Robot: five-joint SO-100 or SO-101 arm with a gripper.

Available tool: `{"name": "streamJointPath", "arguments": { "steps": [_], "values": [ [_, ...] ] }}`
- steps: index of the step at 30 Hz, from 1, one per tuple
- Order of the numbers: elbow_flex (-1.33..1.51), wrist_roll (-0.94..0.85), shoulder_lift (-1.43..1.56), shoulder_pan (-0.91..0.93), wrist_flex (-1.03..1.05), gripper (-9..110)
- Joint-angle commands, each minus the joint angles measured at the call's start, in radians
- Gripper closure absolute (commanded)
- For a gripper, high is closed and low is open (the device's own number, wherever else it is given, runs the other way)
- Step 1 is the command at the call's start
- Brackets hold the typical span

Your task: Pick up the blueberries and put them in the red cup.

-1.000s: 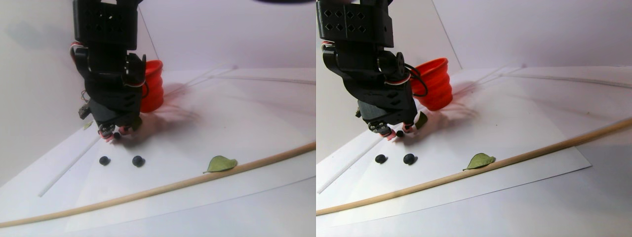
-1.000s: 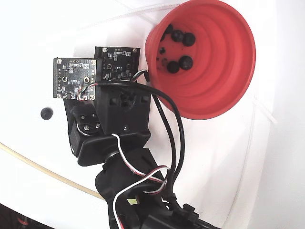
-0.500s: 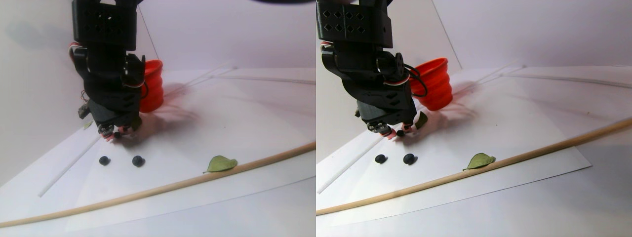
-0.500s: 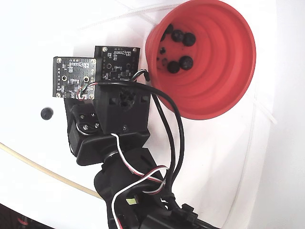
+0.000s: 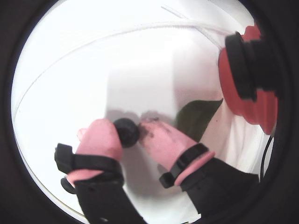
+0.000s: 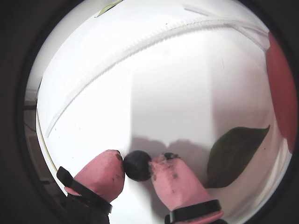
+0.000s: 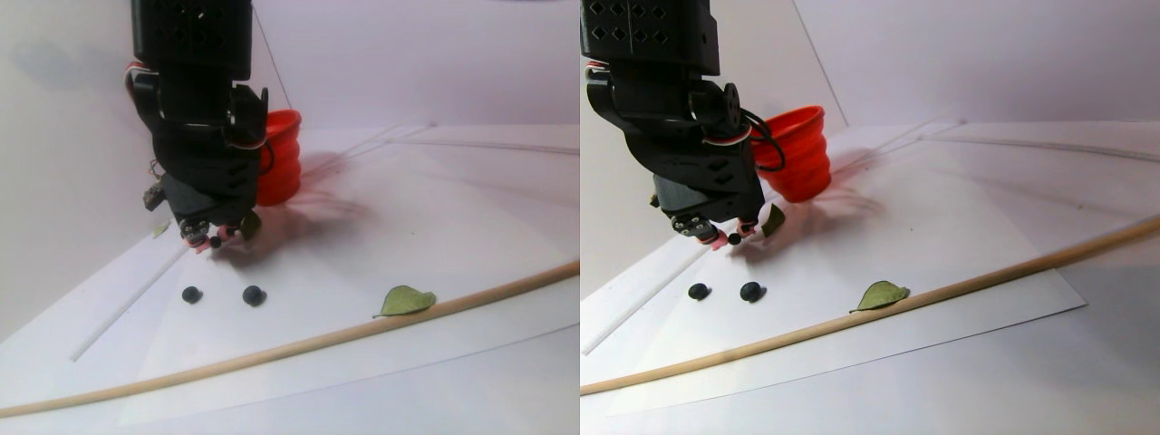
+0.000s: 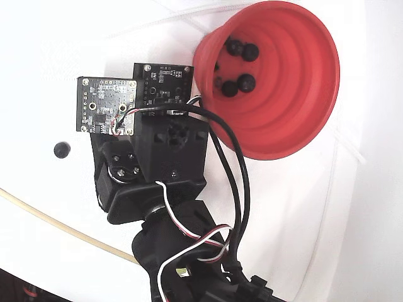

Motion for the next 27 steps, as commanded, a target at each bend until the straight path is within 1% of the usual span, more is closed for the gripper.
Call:
{"name": "streamJointPath", "arguments": {
  "steps": [1, 14, 27],
  "values": [
    [0.034, 0.008, 0.118, -0.078, 0.005, 91],
    [0.160, 0.052, 0.287, -0.089, 0.078, 91],
    [0.264, 0.112, 0.486, -0.091, 0.210, 91]
  ]
}}
